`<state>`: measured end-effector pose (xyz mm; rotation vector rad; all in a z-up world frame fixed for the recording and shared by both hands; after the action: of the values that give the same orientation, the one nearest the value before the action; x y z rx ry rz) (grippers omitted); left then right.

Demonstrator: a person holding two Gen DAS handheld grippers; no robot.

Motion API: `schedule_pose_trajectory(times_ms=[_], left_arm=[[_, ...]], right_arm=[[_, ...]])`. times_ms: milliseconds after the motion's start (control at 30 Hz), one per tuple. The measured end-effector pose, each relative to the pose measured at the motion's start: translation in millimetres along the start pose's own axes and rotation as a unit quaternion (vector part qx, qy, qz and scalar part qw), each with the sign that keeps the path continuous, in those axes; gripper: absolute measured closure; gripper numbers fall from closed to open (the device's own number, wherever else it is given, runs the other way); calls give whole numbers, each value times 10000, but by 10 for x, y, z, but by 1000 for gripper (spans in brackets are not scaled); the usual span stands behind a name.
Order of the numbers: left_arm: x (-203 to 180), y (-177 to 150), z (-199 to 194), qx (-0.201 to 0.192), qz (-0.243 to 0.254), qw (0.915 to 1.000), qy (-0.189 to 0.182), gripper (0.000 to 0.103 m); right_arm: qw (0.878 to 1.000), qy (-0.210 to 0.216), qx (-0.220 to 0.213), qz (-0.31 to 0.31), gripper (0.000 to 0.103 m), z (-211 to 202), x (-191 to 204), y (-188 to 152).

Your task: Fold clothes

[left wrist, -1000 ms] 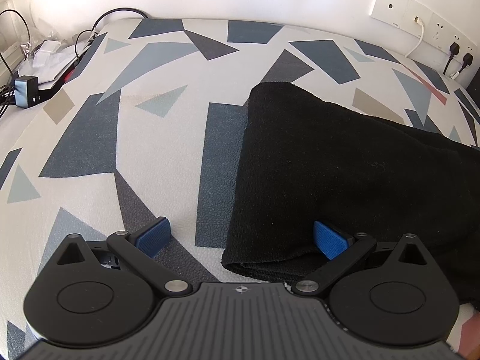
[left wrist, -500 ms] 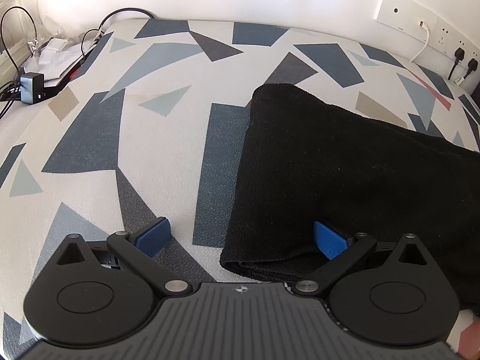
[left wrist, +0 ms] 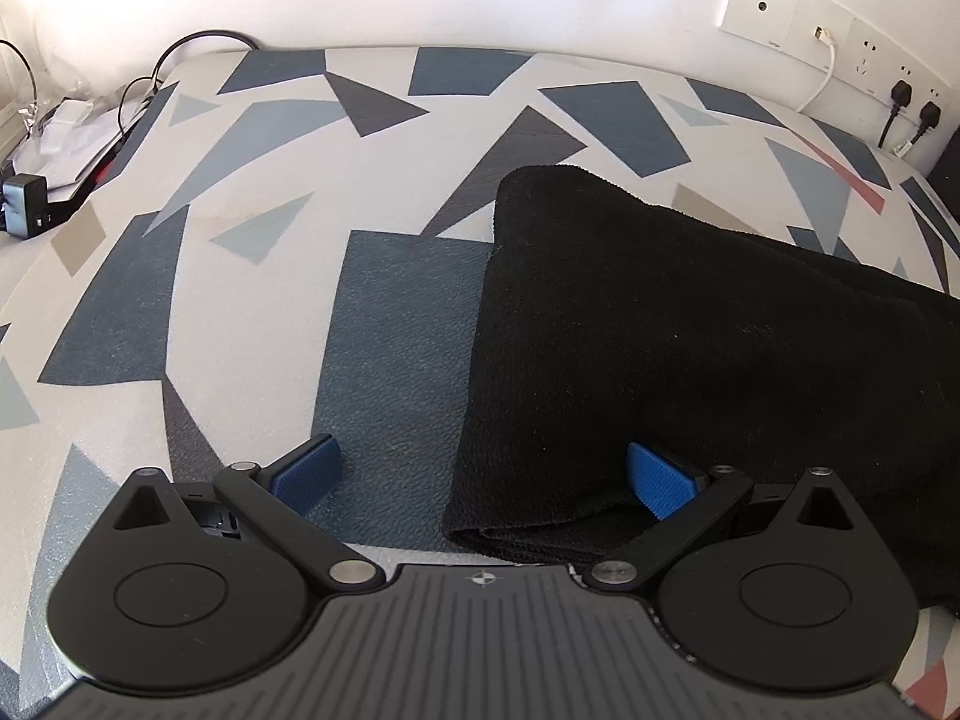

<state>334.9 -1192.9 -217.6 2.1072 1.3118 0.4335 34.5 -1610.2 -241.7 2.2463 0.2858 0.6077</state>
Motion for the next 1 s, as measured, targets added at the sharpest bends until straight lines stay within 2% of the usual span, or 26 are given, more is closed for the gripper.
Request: schedule_pose_trajectory(times_ms=[533, 800, 1000], left_arm=[[-97, 43, 21, 161, -46, 9999, 15, 0], [-111, 43, 9, 284, -3, 9996, -70, 0], [-141, 13, -31, 404, 161, 9988, -232, 0]], right_arm=[[9998, -22, -40, 185, 79, 48, -108, 60], [9941, 336, 22, 1033, 80, 85, -373, 98], [9938, 278, 41, 1074, 80, 111, -401, 132]])
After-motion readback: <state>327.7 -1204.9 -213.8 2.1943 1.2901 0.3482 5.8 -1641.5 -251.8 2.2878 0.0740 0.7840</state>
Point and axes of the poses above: each gripper's, at about its wrist camera, not at the fingertips, and z roughly the way its jaws point, x to its left, y to its top, the point moved 1 cm from there along z, roughly the way its jaws point, and after that the axes turned 8 degrees about -x, right-handed, at the moved point
